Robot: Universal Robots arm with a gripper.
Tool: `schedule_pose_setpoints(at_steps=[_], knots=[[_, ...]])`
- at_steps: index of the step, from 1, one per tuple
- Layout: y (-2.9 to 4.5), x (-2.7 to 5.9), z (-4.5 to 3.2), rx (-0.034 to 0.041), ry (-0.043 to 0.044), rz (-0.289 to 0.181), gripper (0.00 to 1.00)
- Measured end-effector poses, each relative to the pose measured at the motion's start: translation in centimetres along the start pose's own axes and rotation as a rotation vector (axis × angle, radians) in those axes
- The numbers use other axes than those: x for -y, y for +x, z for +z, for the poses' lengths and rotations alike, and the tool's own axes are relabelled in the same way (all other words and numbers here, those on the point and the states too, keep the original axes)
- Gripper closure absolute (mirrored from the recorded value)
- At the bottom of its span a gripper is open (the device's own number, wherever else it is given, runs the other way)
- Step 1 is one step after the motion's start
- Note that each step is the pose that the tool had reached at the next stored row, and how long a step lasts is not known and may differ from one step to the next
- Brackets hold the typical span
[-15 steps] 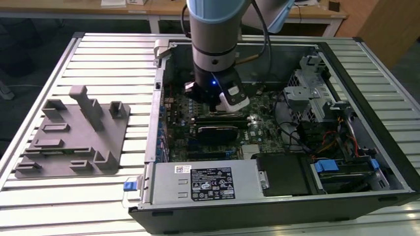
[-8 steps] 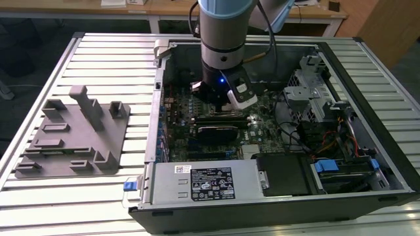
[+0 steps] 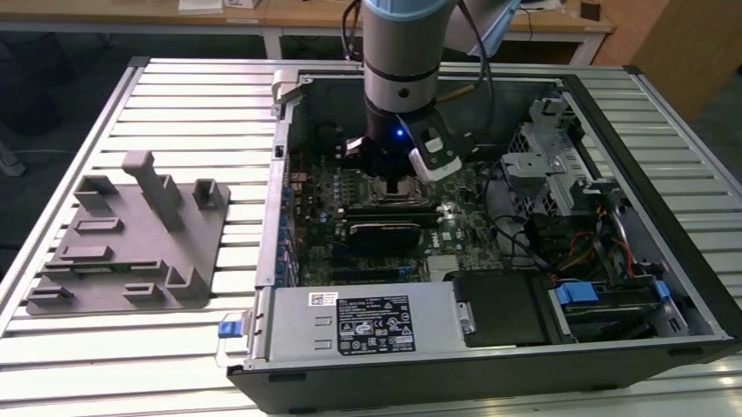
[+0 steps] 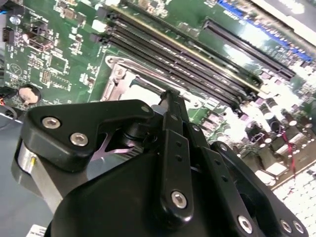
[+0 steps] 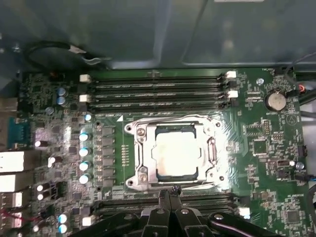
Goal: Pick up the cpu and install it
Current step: 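Install the second cpu locking lever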
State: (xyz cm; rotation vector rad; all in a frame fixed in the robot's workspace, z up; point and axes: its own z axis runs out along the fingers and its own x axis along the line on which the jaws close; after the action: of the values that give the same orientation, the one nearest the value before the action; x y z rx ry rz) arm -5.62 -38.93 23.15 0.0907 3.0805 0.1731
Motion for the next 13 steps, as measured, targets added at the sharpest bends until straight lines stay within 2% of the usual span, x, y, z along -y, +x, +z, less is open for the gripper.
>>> schedule_pose_setpoints(at_steps=[6,13], knots=[[-0.73,-1.14,0.18,0.001,0.0199,-0.001,0.89],[-1.28,-2.65,0.4,0.002,0.0372,-0.002,0.89]])
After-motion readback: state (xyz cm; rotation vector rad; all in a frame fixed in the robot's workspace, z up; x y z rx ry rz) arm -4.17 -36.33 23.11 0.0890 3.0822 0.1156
